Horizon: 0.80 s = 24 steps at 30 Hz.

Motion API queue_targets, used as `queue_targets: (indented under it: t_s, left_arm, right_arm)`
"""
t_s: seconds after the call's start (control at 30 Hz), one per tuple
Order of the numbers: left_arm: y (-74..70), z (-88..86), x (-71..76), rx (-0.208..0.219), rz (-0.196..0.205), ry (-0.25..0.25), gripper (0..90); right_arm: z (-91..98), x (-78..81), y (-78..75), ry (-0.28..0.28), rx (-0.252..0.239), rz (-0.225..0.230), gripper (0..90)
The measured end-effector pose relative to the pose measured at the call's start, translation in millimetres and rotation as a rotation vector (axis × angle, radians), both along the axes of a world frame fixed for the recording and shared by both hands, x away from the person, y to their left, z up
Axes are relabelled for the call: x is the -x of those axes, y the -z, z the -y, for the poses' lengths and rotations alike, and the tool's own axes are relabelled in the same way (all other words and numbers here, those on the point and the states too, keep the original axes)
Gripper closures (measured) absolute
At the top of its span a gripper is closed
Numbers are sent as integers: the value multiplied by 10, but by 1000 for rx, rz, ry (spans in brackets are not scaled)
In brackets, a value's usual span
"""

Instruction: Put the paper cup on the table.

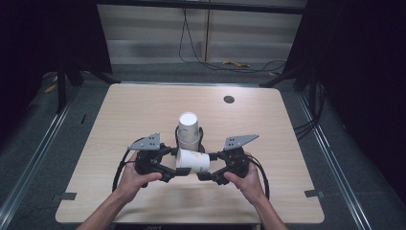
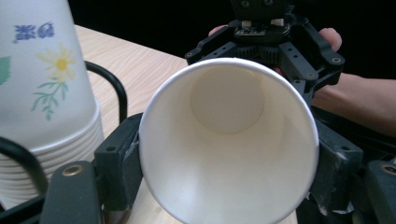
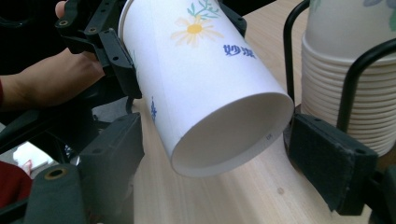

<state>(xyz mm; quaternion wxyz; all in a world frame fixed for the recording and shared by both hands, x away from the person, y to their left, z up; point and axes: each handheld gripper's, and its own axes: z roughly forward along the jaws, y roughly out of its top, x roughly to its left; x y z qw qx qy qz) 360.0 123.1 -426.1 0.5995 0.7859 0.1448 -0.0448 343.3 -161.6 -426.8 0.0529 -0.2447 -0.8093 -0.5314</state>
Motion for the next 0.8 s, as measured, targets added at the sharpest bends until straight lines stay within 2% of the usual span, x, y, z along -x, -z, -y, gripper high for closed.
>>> queue_targets:
  t_s: [0.3,0.53,0.6,0.7,0.8]
  left_arm:
    - [-70,-104,-33,-15,8,-24,250]
    - [-96,-144,-68,-48,17,-41,252]
    - [-104,-158,-58,-64,25,-51,251]
    - [-124,-182,-65,-88,7,-50,251]
    - [-150,-201,-64,-105,16,-59,251]
  right_arm:
    - [45,3,-8,56,0,3,138]
    - [107,9,6,99,4,5,137]
    - [130,9,6,127,13,10,135]
    - [148,8,2,188,38,23,135]
    - [163,8,8,235,64,30,136]
